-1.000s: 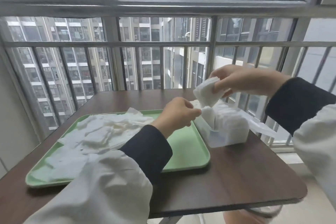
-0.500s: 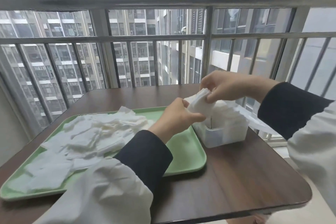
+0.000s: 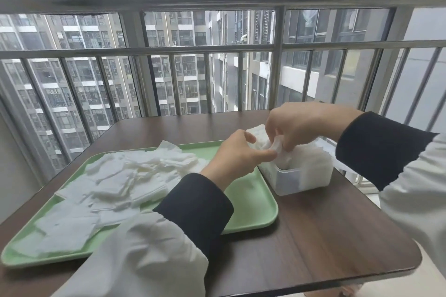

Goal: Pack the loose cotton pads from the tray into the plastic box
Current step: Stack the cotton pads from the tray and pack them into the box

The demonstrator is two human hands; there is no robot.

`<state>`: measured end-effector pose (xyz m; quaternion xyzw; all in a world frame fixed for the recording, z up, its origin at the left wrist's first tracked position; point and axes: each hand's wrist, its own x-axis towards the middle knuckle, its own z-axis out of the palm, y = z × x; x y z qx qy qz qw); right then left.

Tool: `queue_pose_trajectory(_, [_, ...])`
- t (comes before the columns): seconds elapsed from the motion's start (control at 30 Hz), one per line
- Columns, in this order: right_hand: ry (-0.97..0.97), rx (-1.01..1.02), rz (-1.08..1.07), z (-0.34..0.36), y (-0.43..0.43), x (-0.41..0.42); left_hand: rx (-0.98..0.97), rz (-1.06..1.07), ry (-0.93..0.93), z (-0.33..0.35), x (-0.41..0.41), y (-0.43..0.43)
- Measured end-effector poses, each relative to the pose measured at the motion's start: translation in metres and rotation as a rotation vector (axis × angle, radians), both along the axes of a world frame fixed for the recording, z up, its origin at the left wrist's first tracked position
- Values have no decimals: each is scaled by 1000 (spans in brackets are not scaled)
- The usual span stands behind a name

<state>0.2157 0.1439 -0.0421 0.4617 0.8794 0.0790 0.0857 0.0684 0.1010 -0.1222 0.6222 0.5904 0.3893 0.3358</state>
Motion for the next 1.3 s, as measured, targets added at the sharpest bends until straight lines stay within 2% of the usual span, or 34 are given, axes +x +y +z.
queue_pose_trajectory(0.1, [-99, 134, 16, -8, -3, -10, 18, -3, 4, -3, -1, 4])
queue_pose_trajectory(0.17, [-68, 161, 48, -10, -1, -13, 27, -6, -1, -5, -2, 5])
queue_pose_trajectory(0.3, [106, 56, 60, -7, 3, -10, 28, -8, 5, -5, -3, 6])
queue_pose_trajectory(0.43, [37, -20, 66, -12, 0, -4, 34, 1, 21, -5, -2, 5])
queue_pose_trajectory(0.57, [4, 104, 86, -20, -1, -6, 29, 8, 39, -4, -2, 4])
queue_pose_trajectory(0.77, [127, 180, 111, -25, 4, -6, 29, 5, 14, -3, -1, 3])
queue_pose_trajectory(0.97, [-15, 367, 61, -29, 3, -6, 54, 10, 25, -4, -1, 3])
queue_pose_trajectory(1.03, [-4, 330, 45, -29, 2, -5, 55, 12, 28, -4, -1, 4])
queue_pose_trajectory(1.17, [140, 121, 7, -19, -7, -2, 54, -12, 43, -4, -1, 0])
queue_pose_trajectory(1.3, [166, -32, 22, -2, -18, -1, 41, 8, 38, 3, -6, -7])
